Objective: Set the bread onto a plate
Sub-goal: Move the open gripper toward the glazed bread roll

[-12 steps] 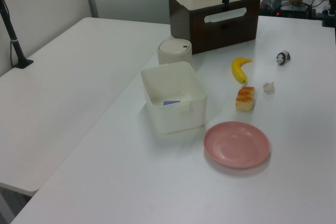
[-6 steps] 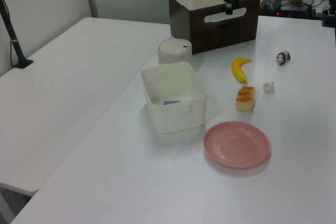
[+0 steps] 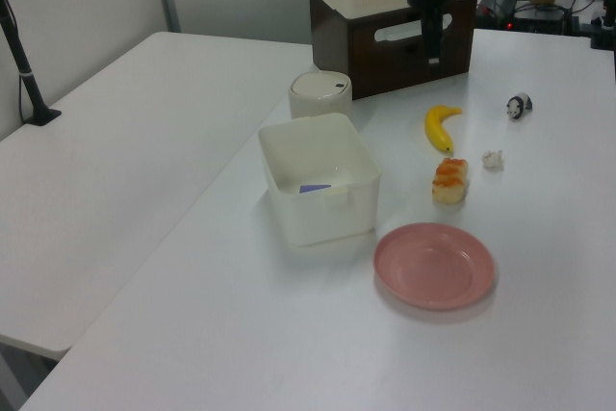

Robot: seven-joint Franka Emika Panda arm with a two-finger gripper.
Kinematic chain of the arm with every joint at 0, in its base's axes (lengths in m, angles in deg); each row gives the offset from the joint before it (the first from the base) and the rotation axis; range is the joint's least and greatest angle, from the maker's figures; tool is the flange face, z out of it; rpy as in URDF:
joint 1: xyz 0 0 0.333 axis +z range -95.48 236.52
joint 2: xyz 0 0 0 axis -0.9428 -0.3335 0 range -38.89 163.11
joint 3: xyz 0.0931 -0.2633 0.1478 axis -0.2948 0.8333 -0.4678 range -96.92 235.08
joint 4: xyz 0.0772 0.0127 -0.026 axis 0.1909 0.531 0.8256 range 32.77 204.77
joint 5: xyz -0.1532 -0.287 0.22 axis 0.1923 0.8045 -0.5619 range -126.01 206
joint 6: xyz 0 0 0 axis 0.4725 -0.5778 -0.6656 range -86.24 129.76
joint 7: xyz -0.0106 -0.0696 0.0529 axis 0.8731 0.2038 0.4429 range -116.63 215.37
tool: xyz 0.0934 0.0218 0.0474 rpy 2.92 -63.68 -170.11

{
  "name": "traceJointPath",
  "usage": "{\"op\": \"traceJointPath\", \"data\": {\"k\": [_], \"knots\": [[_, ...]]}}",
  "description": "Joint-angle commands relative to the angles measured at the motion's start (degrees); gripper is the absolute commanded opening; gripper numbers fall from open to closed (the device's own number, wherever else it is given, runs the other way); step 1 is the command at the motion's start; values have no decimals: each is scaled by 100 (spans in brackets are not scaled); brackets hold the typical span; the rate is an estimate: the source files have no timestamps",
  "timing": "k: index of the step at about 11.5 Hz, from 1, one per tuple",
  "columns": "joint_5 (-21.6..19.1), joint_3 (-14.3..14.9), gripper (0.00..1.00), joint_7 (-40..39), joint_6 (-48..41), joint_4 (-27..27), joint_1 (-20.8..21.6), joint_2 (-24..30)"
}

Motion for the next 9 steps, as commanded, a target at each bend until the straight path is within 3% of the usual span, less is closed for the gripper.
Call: {"op": "traceJointPath", "data": {"k": [1,4,9], "knots": [[185,-73,100,-259,-105,248,7,160],[141,-82,100,600,227,624,24,256],[132,-91,100,1700,1598,2012,156,730]]}}
